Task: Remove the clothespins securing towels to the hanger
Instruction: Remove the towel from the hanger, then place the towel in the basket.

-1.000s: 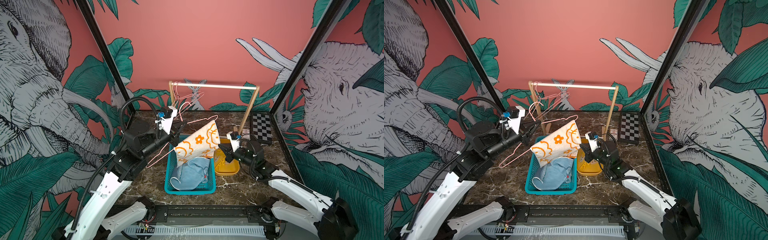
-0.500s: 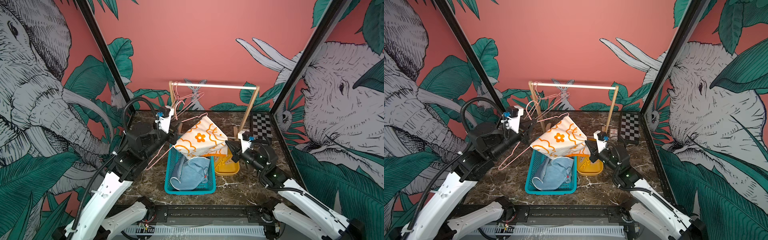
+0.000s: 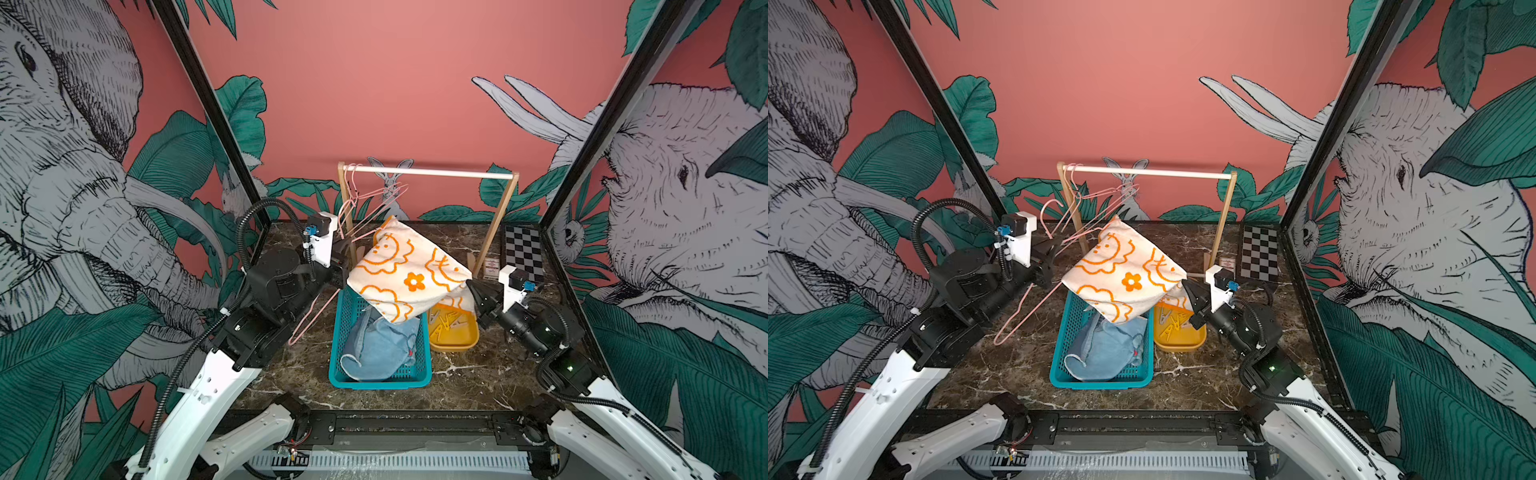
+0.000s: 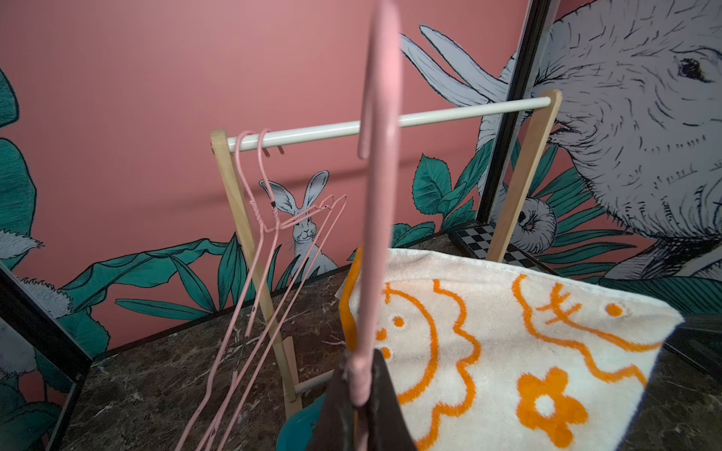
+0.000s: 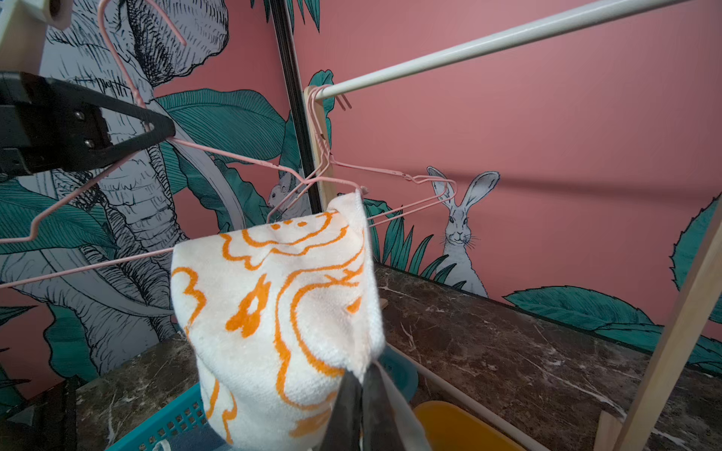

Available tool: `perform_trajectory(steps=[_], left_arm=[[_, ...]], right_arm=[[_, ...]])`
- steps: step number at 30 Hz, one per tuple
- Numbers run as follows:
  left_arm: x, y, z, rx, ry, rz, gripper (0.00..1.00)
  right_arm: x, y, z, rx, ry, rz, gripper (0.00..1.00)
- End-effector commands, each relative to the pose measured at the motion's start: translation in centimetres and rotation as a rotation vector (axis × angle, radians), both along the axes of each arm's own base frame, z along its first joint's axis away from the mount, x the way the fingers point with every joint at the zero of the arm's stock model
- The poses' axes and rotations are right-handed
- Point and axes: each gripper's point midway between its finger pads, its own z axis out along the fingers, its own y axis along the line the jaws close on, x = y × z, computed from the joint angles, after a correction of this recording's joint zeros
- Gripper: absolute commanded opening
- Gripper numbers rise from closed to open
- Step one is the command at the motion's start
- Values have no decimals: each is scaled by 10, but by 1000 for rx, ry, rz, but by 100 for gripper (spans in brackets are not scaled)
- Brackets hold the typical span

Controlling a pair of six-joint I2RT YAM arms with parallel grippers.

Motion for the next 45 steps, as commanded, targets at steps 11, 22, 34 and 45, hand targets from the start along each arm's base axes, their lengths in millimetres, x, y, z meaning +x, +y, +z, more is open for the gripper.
perform_trajectory(steps=[11,22,34,45], left_arm=[[-7,18,9,-19,-37,62,0],[-12,26,11,-20,-48,85,0],[-15,15,11,-17,-44,18,0],[-17,11,12,-23,-35,-8,0]], right_arm=[[-14,-8,38,68,-102,4,0],[-17,-8,46,81,-120,15,0],[-9,38,59,54,-91,218,0],[-11,100,75,6,-107,436,0]])
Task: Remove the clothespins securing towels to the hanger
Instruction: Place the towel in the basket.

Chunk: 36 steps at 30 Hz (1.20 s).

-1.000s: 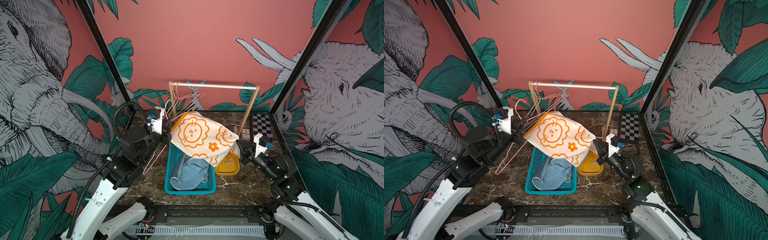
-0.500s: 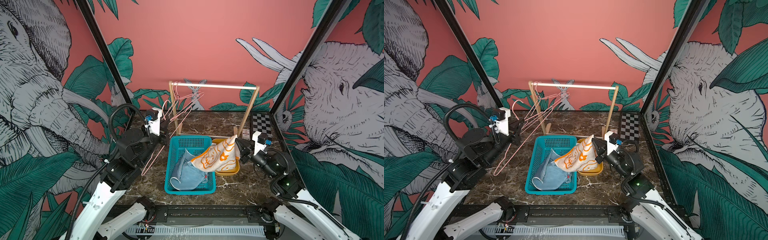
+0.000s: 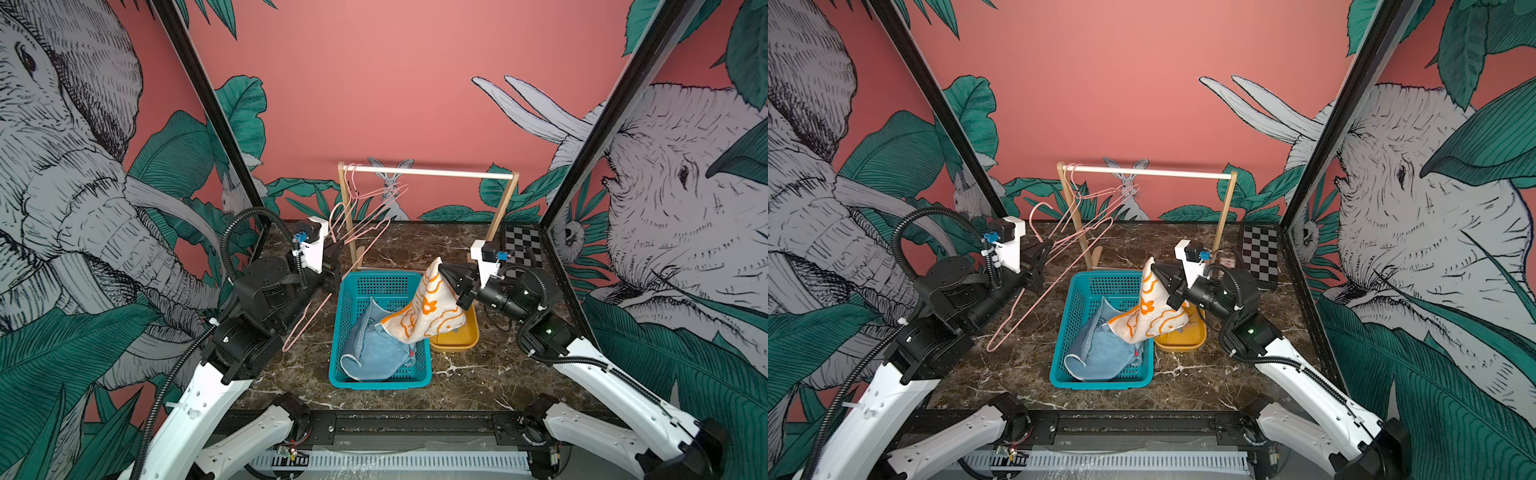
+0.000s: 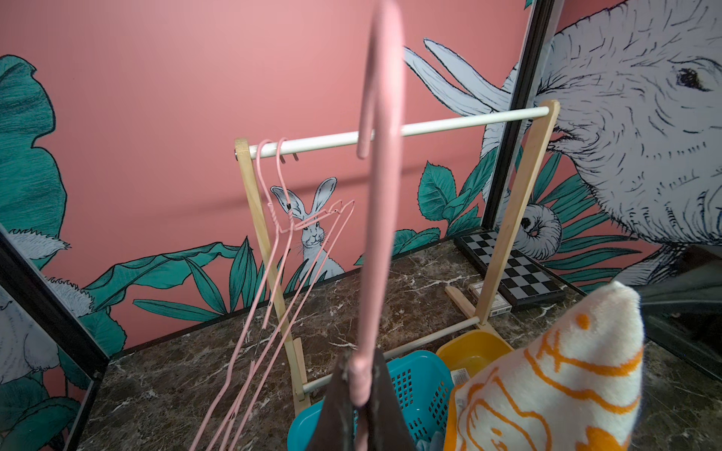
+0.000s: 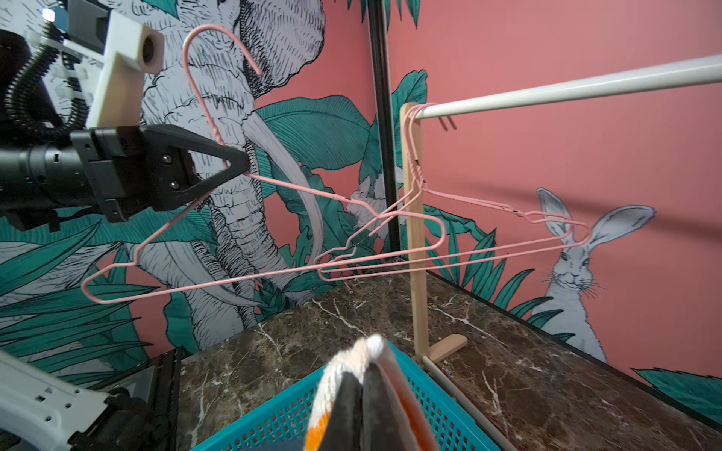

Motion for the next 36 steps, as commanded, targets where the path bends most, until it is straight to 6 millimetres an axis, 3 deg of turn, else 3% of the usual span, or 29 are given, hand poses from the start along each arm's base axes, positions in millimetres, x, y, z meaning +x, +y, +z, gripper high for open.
perform_trajectory(steps=[1,7,13,27,36], left_arm=[[-4,1,7,-20,-13,-8,0],[-2,3,7,-17,-14,4,0],[-2,3,8,-11,-17,8,0],[2,-1,1,1,-1,3,0],[4,-1,-2,7,5,5,0]], right_arm=[[-16,16,31,37,-102,95,0],[-17,50,35,32,-98,186,0],[-12,78,15,17,-46,250,0],[28,130,-88,-100,160,227,0],[39,154,-160,-204,298,209,0]])
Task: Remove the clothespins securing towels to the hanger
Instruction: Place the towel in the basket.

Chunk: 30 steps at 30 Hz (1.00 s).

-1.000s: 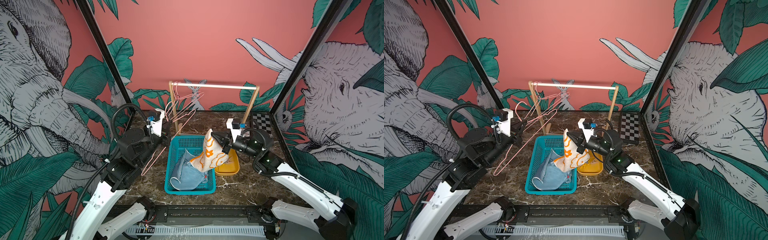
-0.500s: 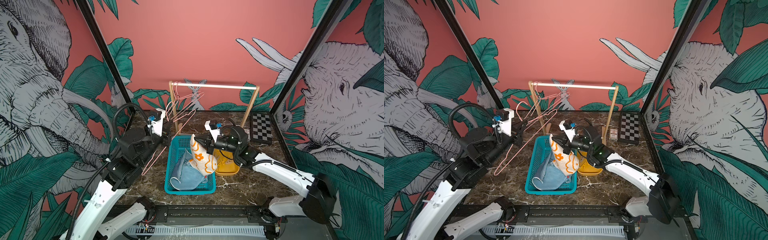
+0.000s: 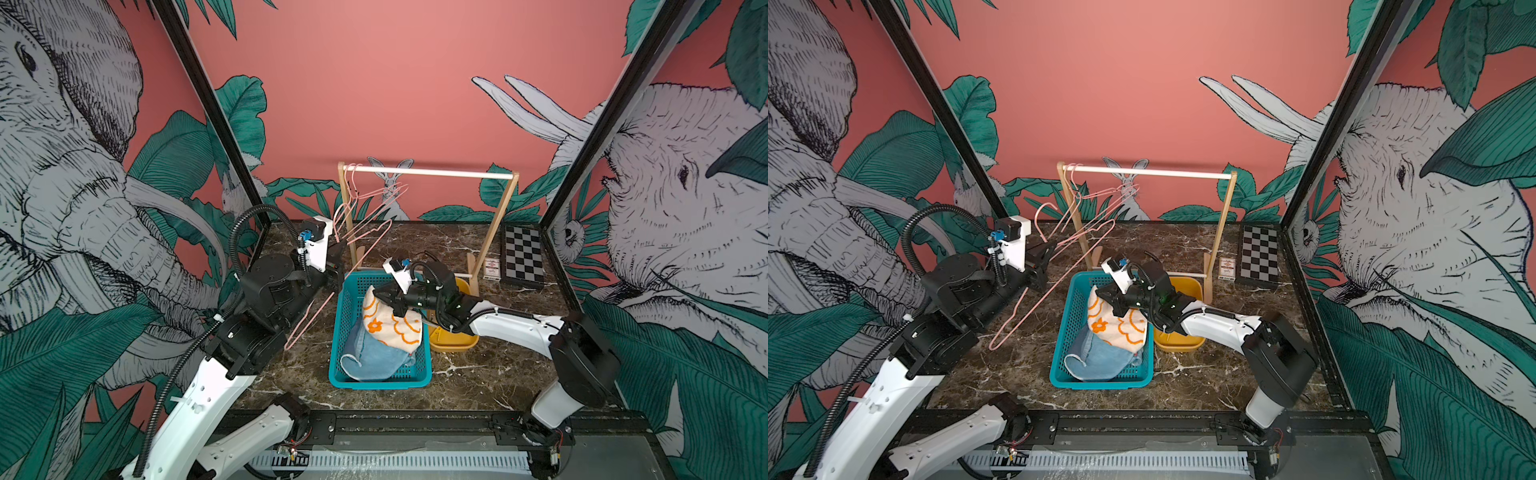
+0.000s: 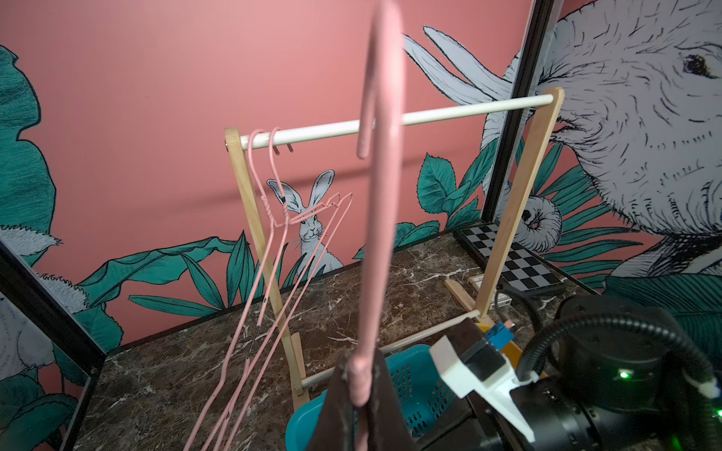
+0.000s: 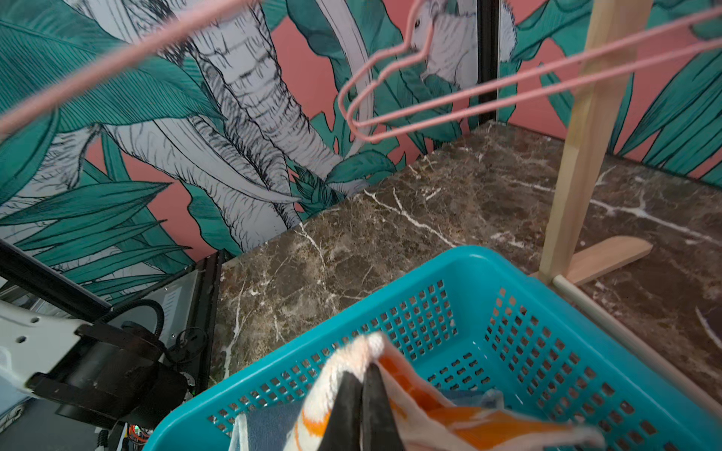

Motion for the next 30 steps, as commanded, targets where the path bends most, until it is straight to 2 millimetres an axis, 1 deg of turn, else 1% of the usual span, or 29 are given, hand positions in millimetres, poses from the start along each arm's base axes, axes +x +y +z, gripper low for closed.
perform_trajectory(steps=[1,3,5,8,10,12,14,18,19,20,22,25,30], left_arm=[[-1,2,4,-5,-11,5,0],[-1,1,3,-3,-9,3,0],[-1,1,3,-1,-8,3,0],[0,1,2,0,-6,1,0],[0,0,2,0,-4,1,0],[0,-1,1,0,-3,-3,0],[1,-2,1,0,-1,-8,0],[2,-5,1,0,2,-16,0],[2,-6,0,1,4,-18,0],[3,-7,0,1,6,-22,0],[4,-9,-1,1,8,-29,0],[6,-14,-2,2,14,-45,0],[9,-19,-2,6,22,-59,0]], right_arm=[[5,10,7,26,-16,-13,0],[5,11,-2,9,-2,-16,1],[5,11,-8,-4,6,-21,8],[5,9,-10,-14,4,-28,18],[5,6,-8,-15,-12,-40,27],[6,3,-5,-19,-32,-51,33],[6,-3,-1,-24,-54,-69,41],[7,-16,8,-31,-102,-115,50],[5,-21,18,-21,-128,-130,52],[6,-27,22,-22,-146,-149,54],[7,-39,27,-33,-179,-195,57],[9,-62,35,-64,-229,-277,59],[10,-106,44,-113,-302,-407,61]])
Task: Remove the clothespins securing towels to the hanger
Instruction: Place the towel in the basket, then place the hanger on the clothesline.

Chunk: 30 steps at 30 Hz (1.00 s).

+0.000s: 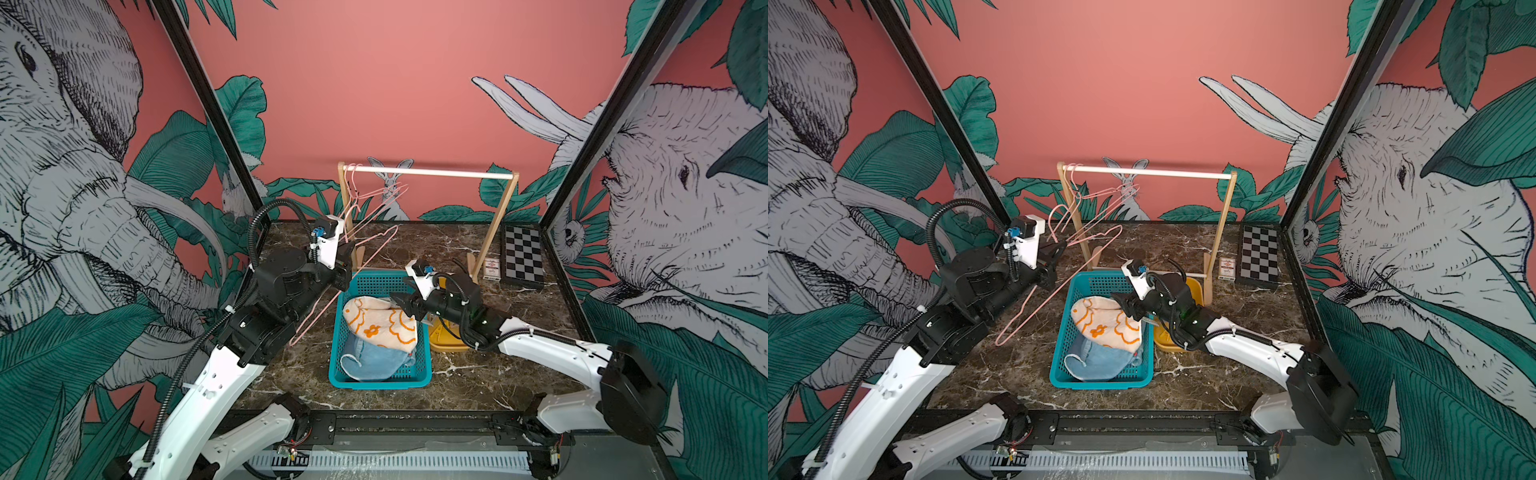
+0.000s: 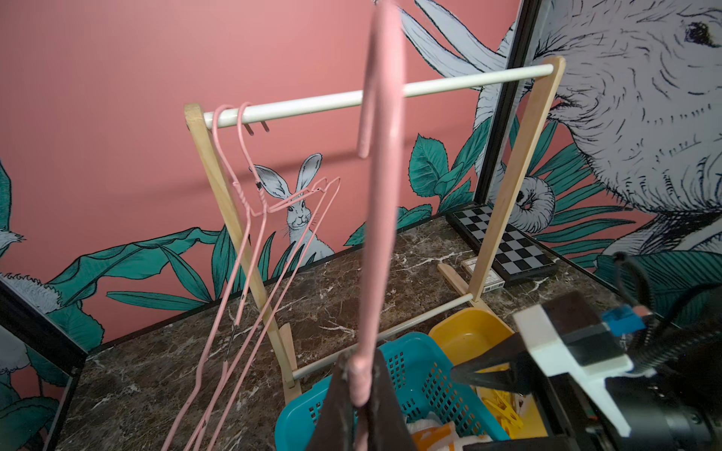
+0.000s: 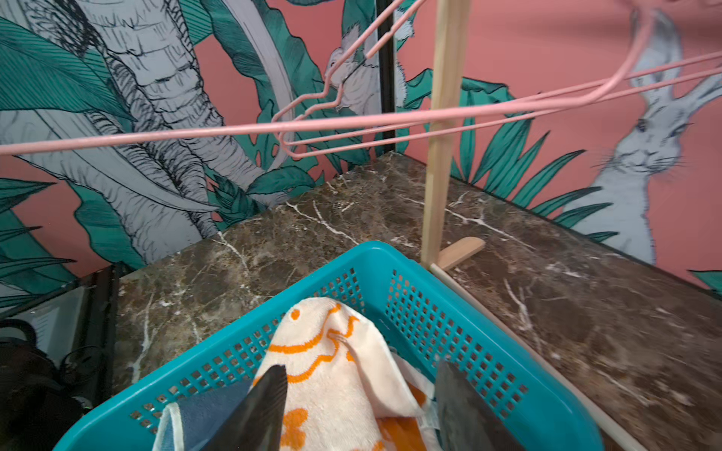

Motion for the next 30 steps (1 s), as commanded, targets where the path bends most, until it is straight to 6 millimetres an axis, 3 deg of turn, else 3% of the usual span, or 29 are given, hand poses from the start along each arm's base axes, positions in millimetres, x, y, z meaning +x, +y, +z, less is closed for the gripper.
perform_trajectory(steps=[1,9,13,22,30], left_arm=[[-3,-2,16,-31,-29,-20,0],[8,-15,15,-31,-16,-46,0],[14,-21,14,-29,-11,-51,0],[48,-43,12,-13,2,-41,0],[81,-58,24,-11,-50,-15,0]], right_arm=[[9,-34,3,-54,-64,-129,61],[-3,-105,16,-70,-117,-289,63],[-12,-126,21,-66,-130,-332,64],[-26,-146,19,-51,-133,-365,64],[-27,-152,12,-59,-128,-381,64]])
